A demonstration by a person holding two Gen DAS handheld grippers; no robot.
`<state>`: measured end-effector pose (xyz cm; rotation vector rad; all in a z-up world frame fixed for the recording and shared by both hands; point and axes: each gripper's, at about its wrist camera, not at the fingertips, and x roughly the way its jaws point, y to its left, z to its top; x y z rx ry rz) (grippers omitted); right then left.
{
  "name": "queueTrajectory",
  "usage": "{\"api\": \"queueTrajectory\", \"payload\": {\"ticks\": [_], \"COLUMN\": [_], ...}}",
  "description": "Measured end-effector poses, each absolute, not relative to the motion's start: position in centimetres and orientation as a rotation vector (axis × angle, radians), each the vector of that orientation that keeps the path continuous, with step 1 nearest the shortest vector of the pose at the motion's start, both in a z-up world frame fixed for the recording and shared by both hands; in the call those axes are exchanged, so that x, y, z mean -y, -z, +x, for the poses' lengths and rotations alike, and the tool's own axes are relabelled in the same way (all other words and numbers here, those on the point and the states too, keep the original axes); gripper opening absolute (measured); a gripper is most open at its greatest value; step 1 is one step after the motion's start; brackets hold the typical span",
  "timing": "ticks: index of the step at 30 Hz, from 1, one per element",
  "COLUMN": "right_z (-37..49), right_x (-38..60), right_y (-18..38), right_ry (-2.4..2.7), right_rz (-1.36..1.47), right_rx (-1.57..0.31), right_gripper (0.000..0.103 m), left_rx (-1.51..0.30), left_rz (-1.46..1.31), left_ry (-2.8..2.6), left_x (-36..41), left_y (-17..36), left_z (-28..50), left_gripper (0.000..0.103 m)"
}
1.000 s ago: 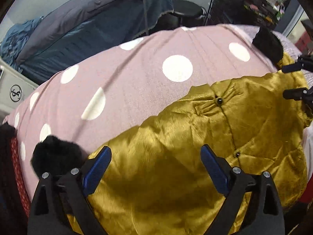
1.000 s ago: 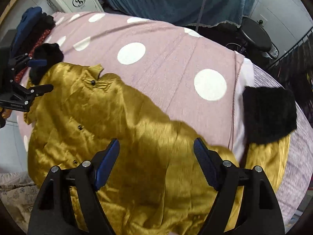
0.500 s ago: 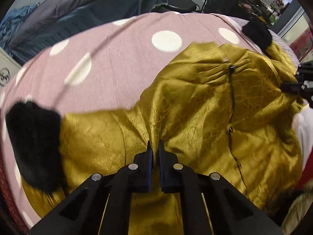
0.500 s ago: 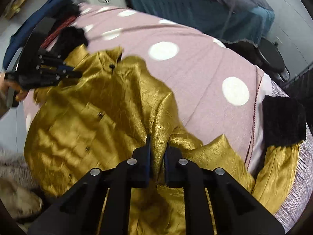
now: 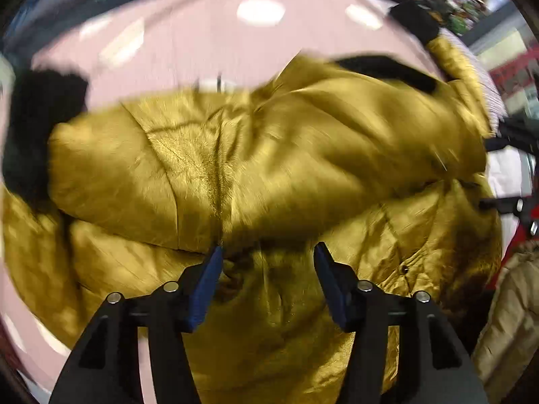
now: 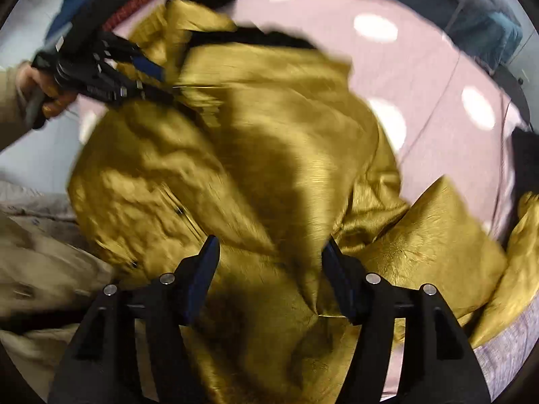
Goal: Fold large clothes
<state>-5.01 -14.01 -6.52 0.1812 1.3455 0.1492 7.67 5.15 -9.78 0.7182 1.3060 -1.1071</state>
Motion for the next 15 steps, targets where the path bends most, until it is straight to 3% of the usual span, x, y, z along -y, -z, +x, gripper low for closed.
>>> {"api": "queueTrajectory", "payload": {"ticks": [9, 11, 15], "right_z": [-0.8, -0.1, 2.1], "right_x": [25.8, 29.1, 34.4], "right_y": [1.8, 2.8, 8.1], "right_ry": [-0.026, 0.009, 0.166], "right_rz": [0.564, 0.704, 0.879], "right_rx": [-1.094, -1.067, -1.153], "right_gripper": [0.062, 0.062, 0.062], "left_rx": [-1.123, -1.165, -1.392], "left_rz": [0.413, 0.363, 0.459], "left_ry": [1.084, 1.009, 0.904], "left_x": [-1.2, 0.0, 3.8], "left_y": [1.9, 2.8, 9.6], "left_z": [17.3, 20.3, 24.0], "left_gripper": [0.067, 0.070, 0.070]}}
